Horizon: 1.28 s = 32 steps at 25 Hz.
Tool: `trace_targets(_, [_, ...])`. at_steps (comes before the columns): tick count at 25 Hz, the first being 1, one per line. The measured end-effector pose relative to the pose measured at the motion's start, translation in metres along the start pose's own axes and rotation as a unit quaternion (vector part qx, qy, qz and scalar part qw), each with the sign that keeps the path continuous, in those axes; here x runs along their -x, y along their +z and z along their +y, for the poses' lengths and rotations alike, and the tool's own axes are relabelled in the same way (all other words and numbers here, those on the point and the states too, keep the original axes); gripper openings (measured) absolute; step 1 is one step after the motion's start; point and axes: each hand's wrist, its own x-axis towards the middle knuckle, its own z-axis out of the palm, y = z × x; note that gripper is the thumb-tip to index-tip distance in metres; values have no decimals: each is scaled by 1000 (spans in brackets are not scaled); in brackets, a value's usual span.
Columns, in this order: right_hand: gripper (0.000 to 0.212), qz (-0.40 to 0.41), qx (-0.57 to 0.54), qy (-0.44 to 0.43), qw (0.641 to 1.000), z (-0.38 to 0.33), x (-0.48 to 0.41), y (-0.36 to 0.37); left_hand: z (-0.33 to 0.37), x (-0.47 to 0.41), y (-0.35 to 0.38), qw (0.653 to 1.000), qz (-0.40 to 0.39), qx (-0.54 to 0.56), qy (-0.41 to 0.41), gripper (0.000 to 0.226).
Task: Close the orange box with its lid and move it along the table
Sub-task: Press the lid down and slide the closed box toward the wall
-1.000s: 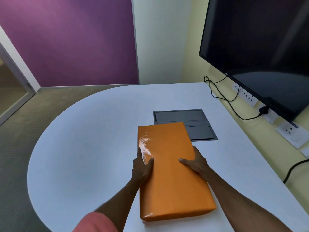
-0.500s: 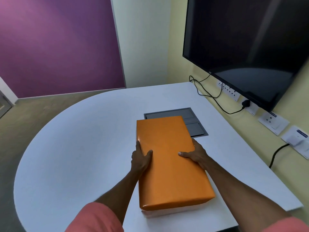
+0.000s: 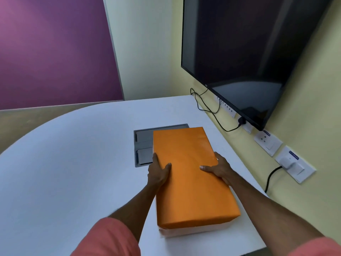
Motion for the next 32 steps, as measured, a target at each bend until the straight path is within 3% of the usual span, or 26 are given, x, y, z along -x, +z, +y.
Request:
trace_targets(13, [110,-6,31,19,999,102,-23,-147,50,44,168,999,-22,-8,-40,90])
trace_targets(21, [101,-35,19,4,999,128,-31,-179,57,55,209,998,-28,-20,-51,89])
trace_targets(32, [109,-38,40,12,998,138,-43,-197,60,55,230,998,-29,-43,-44,90])
